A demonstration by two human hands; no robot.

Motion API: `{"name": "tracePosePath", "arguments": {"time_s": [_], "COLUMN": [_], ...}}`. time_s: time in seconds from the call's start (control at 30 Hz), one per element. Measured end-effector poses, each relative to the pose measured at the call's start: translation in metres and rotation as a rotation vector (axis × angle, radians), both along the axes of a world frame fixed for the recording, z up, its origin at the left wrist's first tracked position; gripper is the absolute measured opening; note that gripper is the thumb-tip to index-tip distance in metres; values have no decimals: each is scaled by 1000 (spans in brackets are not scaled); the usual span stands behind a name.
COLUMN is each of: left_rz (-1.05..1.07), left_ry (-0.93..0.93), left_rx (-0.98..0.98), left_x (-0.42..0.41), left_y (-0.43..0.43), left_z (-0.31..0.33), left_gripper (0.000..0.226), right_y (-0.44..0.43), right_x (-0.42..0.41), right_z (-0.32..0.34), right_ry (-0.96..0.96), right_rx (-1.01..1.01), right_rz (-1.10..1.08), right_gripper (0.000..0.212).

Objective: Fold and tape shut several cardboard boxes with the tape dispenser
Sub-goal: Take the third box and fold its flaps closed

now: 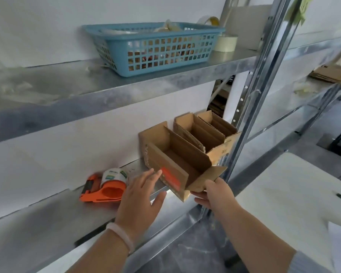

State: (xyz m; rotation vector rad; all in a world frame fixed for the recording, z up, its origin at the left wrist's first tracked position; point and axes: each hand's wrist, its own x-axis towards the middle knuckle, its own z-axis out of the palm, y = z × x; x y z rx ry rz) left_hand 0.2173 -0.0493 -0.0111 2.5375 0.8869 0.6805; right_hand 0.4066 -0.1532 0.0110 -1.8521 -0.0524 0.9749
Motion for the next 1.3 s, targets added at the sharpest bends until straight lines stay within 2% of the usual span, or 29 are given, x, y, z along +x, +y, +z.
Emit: {"name": "tracePosePath", "arguments": {"time_s": [0.13,0.27,0.43,0.73,0.8,0.93,1.03,1.1,1.2,1.3], "left_rz": [14,89,184,339,370,361,384,384,378,409], "left_ry": [0,-98,-178,-260,-253,-282,-382,-447,-502,-587], "left_rx": [-95,-180,-308,-687,-740,-719,-744,-745,-705,-670], "left_x": [9,15,21,49,57,58,49,41,29,13], "left_y": [0,0,14,77,87,90,80,69,49,36], "left_z": [-4,-3,7,25,25,24,27,34,53,69], "left_gripper": [64,60,65,65,60,21,20,12,24,25], "right_y": [-20,-38,-45,-35,-33,-34,-43,-51,-62,-68], "right_x": [11,19,21,8,7,4,-1,-6,-15,-23], "right_z": [-1,-2,4,0,-3,-5,-1,5,16,31], "right_ry": [-132,-263,-267,-255,-263,-293,-329,-361,-380,-411], "right_rx": [-43,-61,-7,49,60,75,87,108,149,219], "right_rz": [16,73,87,192,165,91,68,77,84,96], "right_gripper": [29,21,18,48,40,22,19,23,34,36]}}
